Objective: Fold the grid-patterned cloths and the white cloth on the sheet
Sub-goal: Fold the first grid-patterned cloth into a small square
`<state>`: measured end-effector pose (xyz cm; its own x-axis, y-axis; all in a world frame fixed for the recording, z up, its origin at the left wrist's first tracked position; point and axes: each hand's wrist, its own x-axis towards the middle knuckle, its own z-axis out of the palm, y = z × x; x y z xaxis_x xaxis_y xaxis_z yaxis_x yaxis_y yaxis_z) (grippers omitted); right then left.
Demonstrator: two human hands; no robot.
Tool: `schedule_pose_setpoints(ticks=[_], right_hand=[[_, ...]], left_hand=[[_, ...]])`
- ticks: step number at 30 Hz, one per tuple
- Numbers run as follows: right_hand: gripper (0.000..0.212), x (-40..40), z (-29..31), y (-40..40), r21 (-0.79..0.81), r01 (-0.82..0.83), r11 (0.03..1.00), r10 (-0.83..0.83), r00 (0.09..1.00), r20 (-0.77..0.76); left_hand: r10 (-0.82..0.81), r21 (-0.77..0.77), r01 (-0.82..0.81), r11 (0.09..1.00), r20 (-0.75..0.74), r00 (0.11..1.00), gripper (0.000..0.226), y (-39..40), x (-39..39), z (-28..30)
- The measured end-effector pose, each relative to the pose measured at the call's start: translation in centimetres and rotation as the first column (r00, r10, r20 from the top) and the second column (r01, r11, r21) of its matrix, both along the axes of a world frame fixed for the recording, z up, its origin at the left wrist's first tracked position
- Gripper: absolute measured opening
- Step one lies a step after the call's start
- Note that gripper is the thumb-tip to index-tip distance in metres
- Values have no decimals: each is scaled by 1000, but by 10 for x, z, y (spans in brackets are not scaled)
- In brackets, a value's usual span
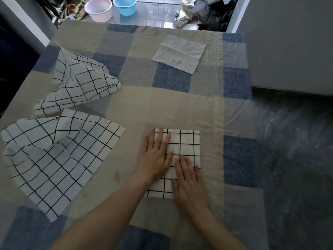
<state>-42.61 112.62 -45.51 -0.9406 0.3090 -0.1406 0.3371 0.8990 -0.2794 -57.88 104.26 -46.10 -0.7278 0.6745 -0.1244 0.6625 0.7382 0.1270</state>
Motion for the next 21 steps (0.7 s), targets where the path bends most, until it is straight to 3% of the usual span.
schedule_pose_setpoints(ticks=[6, 9, 14, 21], right_hand=[[67, 17, 1, 4, 57, 133, 989, -137, 988, 76], [77, 1, 18, -5, 18, 234, 972, -235, 972, 13], [59, -52, 41, -23, -218, 86, 972, -129, 973, -193], [64, -53, 2, -11, -122, 71, 990, -79, 995, -66]], left_hand=[[15, 20, -15, 1000, 14, 1000, 66, -1, 1, -2], [23, 39, -24, 999, 24, 999, 66, -1, 1, -1], [-11, -20, 11, 1000, 0, 1000, 66, -2, -4, -10], [-29, -3, 29, 1000, -3, 1000, 68, -5, -3, -8]])
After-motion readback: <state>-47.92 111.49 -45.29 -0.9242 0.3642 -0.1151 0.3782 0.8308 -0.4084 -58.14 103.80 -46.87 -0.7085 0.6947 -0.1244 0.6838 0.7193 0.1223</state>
